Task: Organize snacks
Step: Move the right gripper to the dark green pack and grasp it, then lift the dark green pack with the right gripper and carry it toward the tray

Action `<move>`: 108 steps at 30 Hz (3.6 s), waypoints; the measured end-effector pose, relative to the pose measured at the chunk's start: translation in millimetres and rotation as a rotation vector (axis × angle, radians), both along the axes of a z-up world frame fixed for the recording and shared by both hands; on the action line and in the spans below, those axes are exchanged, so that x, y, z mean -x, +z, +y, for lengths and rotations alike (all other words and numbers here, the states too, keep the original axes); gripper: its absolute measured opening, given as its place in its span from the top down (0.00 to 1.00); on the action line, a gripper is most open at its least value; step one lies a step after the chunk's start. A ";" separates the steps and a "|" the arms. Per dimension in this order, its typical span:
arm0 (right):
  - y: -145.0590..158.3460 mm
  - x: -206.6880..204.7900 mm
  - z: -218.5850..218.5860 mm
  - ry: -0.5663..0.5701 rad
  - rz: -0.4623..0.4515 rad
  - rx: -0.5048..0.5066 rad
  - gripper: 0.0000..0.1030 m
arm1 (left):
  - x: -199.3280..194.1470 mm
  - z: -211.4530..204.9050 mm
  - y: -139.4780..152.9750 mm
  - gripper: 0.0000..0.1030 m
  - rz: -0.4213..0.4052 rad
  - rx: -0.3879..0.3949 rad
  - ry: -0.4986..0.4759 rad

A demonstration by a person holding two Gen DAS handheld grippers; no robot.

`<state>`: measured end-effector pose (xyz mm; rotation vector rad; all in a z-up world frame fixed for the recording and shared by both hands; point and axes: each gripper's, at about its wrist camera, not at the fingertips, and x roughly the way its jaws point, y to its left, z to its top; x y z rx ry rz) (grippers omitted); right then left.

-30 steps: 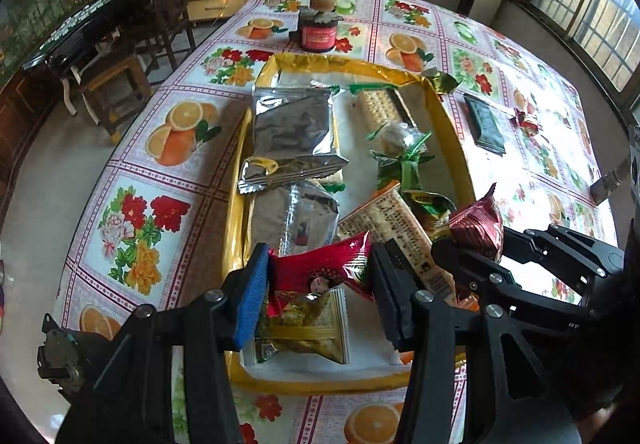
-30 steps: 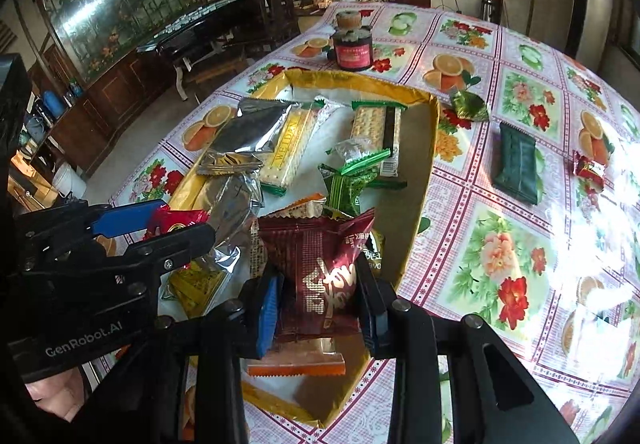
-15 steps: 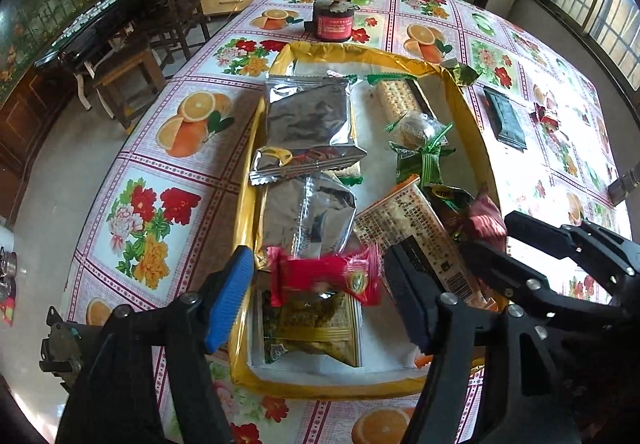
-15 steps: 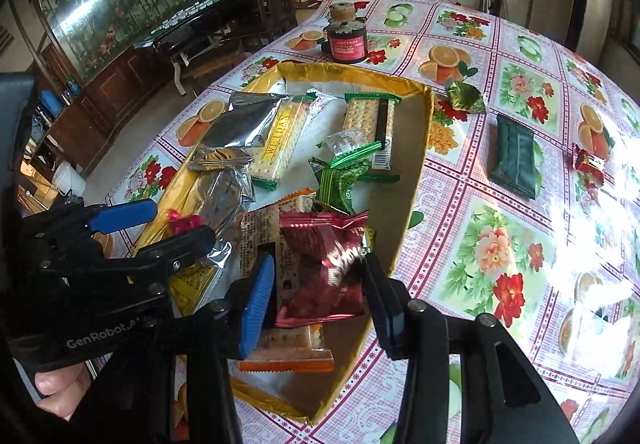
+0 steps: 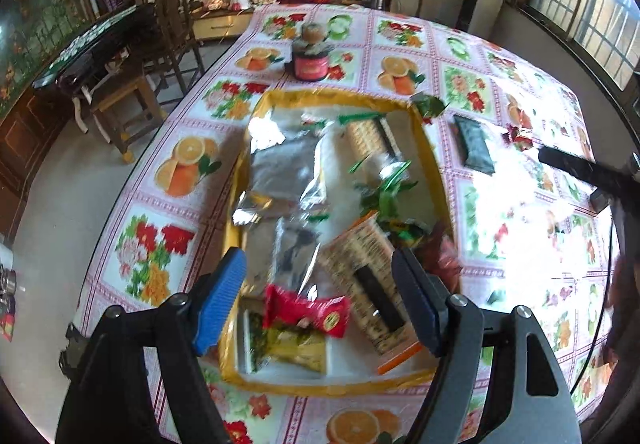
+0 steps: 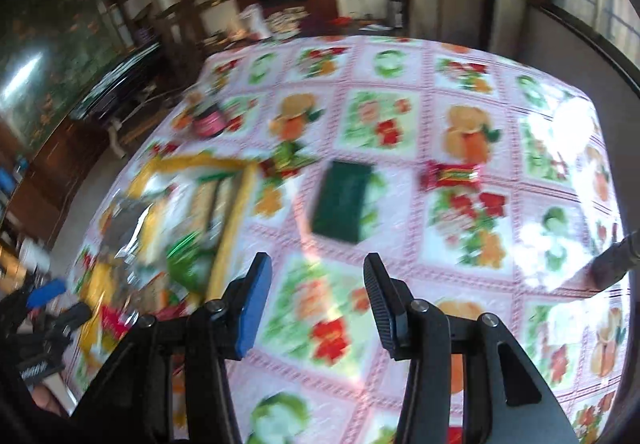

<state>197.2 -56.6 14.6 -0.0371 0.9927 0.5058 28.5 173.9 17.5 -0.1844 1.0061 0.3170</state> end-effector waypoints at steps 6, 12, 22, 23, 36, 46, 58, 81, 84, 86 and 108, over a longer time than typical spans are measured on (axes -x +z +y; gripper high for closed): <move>-38.8 -60.4 24.2 -0.020 0.116 -0.040 0.46 | -32.1 -6.9 4.2 0.26 0.017 0.013 -0.016; -69.4 -88.0 62.4 0.002 0.160 0.047 0.46 | -47.7 -8.7 -0.4 0.26 0.031 0.003 -0.023; -82.7 -77.3 72.4 0.040 0.107 0.248 0.48 | -68.7 -17.6 2.8 0.26 0.024 -0.036 -0.013; -82.8 -75.9 65.9 0.024 0.104 0.258 0.51 | -72.2 -18.9 5.7 0.26 0.018 -0.039 -0.012; -82.0 -50.9 -84.8 -0.130 0.152 0.207 0.50 | -217.9 -62.4 14.3 0.26 0.074 -0.002 -0.013; -83.4 -34.4 -82.5 -0.043 0.127 0.228 0.28 | -303.8 -80.9 -70.2 0.26 0.248 -0.110 0.071; -74.5 -67.8 -86.8 -0.041 0.143 0.120 0.29 | -291.8 -93.1 -93.4 0.26 0.368 0.057 -0.043; -75.7 -17.3 -83.6 -0.011 0.054 0.233 0.57 | -249.5 -143.8 -84.0 0.99 0.328 -0.110 -0.179; -74.4 -1.9 -86.6 -0.003 0.062 0.231 0.57 | -237.2 -152.7 -85.8 0.99 0.333 -0.132 -0.171; -74.7 10.3 -89.7 0.000 0.066 0.222 0.57 | -226.3 -153.6 -85.7 0.99 0.340 -0.125 -0.167; -61.2 138.2 -128.5 -0.055 -0.010 0.177 0.57 | -36.4 -204.8 -72.6 0.99 0.224 -0.150 -0.344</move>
